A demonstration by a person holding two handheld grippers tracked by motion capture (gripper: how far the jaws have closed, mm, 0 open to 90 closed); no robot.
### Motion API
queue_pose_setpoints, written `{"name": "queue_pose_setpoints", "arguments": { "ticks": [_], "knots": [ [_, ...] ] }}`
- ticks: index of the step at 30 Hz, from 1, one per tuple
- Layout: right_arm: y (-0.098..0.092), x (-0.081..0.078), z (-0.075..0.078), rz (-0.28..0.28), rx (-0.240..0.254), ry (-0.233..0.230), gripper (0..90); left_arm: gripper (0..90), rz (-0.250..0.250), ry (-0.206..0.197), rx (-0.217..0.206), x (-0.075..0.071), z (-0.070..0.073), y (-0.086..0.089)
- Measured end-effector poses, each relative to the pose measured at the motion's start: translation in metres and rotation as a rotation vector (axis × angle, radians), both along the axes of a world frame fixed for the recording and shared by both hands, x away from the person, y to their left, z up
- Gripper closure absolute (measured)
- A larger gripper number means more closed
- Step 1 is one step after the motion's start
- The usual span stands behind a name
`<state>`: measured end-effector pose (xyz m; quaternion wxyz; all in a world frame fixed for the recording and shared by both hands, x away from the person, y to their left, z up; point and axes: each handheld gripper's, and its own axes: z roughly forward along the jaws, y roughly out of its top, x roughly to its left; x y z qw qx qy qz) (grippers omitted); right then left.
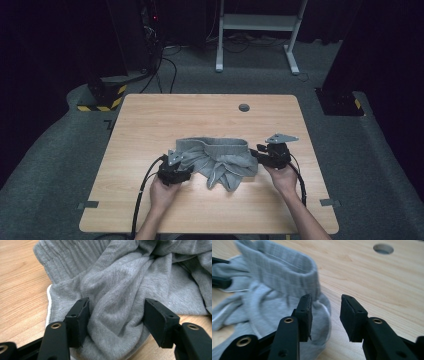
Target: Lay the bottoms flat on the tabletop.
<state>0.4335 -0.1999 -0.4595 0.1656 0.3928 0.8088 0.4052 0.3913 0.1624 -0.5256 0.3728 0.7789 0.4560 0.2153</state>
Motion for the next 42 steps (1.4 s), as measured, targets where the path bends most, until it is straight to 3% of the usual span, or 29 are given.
{"name": "queue_pose_setpoints", "arguments": {
  "ticks": [7,11,14,17,19,22,29,31,34,37,42],
  "knots": [
    [0.02,-0.022,0.002,0.118,-0.043,-0.064,55.7,38.6,0.001,0.0,0.002,0.0,0.0,0.0],
    [0.035,-0.02,-0.008,0.166,-0.05,-0.039,55.4,38.2,0.003,-0.001,0.002,0.0,0.0,0.0],
    [0.043,-0.019,-0.012,0.21,-0.06,-0.013,62.7,38.2,0.003,0.001,-0.002,0.0,0.0,0.0],
    [0.051,-0.018,-0.016,0.244,-0.117,0.009,77.2,38.2,0.004,0.001,-0.003,0.0,0.0,0.0],
    [0.052,-0.016,-0.018,0.251,-0.127,0.024,87.9,38.2,0.004,0.004,-0.002,0.0,0.0,0.0],
    [0.049,-0.01,-0.02,0.248,-0.101,0.057,89.4,38.1,0.004,0.004,-0.003,0.0,0.0,0.0],
    [0.042,-0.003,0.002,0.204,-0.077,-0.008,89.3,38.1,0.003,0.004,-0.005,0.0,0.0,0.0],
    [0.04,0.0,0.008,0.184,-0.067,-0.015,88.4,38.0,0.003,0.004,-0.005,0.0,0.0,0.0],
    [0.04,0.0,0.009,0.196,-0.035,0.002,71.1,38.0,0.003,0.004,-0.005,0.0,0.0,0.0],
    [0.049,-0.009,0.004,0.227,-0.071,0.001,57.8,38.0,0.003,0.003,-0.005,0.0,0.0,0.0],
    [0.061,-0.015,-0.007,0.264,-0.13,-0.008,54.7,38.0,0.003,0.004,-0.002,0.0,0.0,0.0]
  ]
}}
